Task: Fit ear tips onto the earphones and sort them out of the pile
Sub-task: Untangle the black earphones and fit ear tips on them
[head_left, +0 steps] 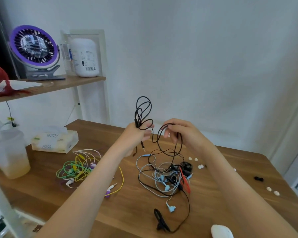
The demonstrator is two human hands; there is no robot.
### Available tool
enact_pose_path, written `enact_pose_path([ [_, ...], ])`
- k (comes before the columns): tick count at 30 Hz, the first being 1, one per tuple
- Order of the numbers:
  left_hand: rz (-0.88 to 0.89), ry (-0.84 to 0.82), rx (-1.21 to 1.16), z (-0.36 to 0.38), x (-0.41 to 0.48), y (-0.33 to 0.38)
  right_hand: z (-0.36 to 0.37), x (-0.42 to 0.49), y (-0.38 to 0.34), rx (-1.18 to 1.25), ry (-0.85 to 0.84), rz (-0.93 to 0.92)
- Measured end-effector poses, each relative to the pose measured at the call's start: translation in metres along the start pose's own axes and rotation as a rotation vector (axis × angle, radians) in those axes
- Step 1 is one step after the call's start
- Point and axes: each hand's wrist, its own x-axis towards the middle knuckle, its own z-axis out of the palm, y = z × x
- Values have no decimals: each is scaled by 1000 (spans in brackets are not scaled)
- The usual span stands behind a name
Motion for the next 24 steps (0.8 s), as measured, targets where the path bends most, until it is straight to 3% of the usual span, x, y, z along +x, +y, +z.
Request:
enact_pose_path([
  [5, -17, -162, -38, 18, -3, 0, 0, -2, -4, 214, -50, -35],
  [8, -4, -267, 84, 18, -3, 0, -4, -3, -5, 300, -21, -49],
  [11, -6, -397, 145, 6, -4, -6, -10, -4, -4, 320, 28, -63],
  [14, -50, -545, 16, -2, -7, -7, -15, -5, -2, 277, 87, -39],
  [16, -93, -560, -70, -3, -12, -5, -15, -5, 0, 258, 122, -20],
  [24, -92, -502, 20, 9, -14, -5, -11, -5, 5, 290, 184, -11],
])
